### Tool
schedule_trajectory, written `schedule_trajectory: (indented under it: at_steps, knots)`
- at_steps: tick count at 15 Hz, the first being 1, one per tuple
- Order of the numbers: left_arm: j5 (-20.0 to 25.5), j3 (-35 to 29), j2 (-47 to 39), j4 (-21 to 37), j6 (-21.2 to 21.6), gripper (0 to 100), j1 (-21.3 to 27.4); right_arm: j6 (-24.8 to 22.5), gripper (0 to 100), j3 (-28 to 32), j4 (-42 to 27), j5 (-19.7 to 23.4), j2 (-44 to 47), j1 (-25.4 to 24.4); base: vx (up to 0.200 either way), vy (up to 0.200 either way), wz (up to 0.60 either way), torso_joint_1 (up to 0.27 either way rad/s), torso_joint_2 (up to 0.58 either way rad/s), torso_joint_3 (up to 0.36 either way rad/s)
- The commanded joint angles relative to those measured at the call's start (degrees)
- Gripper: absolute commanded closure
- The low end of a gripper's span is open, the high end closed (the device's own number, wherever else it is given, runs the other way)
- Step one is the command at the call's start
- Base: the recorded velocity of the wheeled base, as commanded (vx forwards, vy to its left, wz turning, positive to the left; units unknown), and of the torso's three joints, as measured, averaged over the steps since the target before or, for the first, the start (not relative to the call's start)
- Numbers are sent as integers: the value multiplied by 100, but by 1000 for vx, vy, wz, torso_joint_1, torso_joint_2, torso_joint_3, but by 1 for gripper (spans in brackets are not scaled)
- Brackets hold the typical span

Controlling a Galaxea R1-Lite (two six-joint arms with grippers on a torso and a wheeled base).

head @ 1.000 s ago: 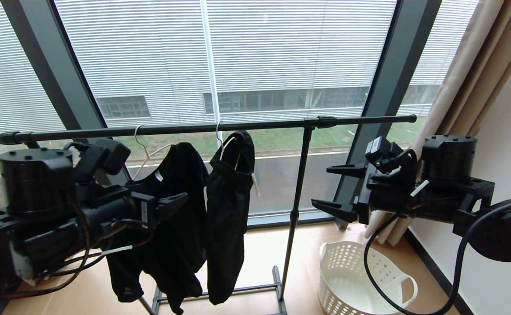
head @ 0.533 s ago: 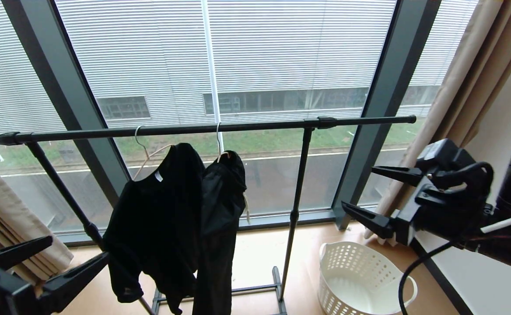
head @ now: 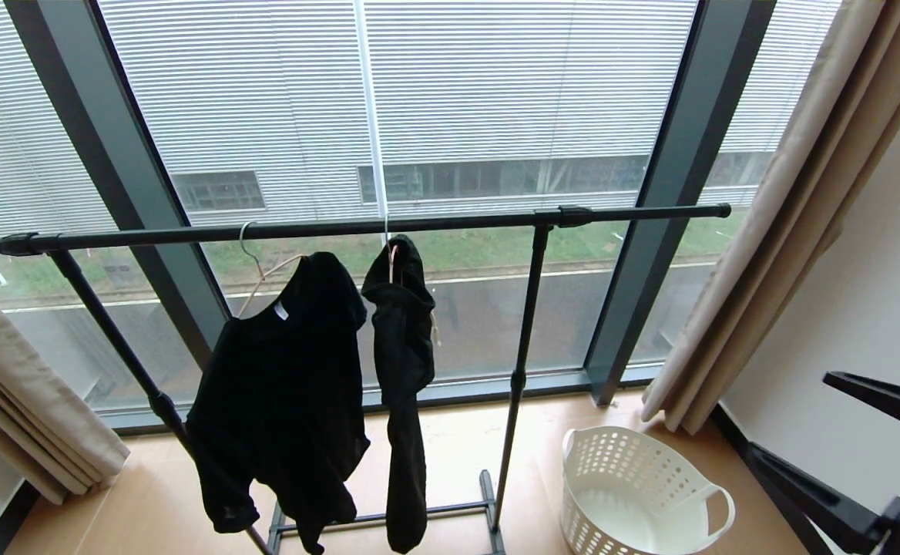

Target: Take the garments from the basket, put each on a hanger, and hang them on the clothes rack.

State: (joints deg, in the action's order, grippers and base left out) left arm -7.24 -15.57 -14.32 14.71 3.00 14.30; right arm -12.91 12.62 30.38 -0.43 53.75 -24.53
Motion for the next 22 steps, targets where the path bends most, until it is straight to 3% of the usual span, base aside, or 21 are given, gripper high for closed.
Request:
schedule_trajectory:
  at_steps: [1,4,6,9,11,12,14,15,16,17,18,19,22]
  knots:
    - [-418,449,940,199,157,0,-235,34,0,-392,-1350,-124,-2000,1,0,0,0,0,0,0]
    - [-462,862,923,-206,17,0,-243,43,0,-532,-2590,-124,-3230,229,0,0,0,0,0,0]
    - [-454,862,914,-215,25,0,-261,52,0,-629,-3161,-98,-3986,818,0,0,0,0,0,0]
    - [-462,862,773,-215,25,0,-366,52,0,-1051,-3214,-98,-4514,1363,0,0,0,0,0,0]
    - [-462,862,659,-215,25,0,-613,52,0,-1112,-3214,-89,-4716,1512,0,0,0,0,0,0]
    - [-366,862,791,-215,52,0,-947,113,0,-1121,-3187,-98,-4839,1855,0,0,0,0,0,0]
    - [-260,871,958,-232,-221,0,-964,315,0,-1121,-3187,-28,-5261,2523,0,0,0,0,0,0]
    - [-23,942,949,-267,-608,0,-964,368,0,-1130,-3170,-19,-5375,2470,0,0,0,0,0,0]
    - [109,959,940,-329,-678,0,-964,526,0,-1130,-3170,-19,-5375,2470,0,0,0,0,0,0]
    - [21,968,940,-338,-643,0,-964,614,0,-1130,-3170,16,-5375,2470,0,0,0,0,0,0]
    - [-366,977,940,-329,-502,0,-973,605,0,-1130,-3196,104,-5375,2470,0,0,0,0,0,0]
    - [-814,977,967,-338,-1,0,-1061,597,0,-1112,-3231,508,-5375,2470,0,0,0,0,0,0]
    - [-761,985,1432,-390,271,0,-1439,597,0,-1165,-3302,816,-5375,2470,0,0,0,0,0,0]
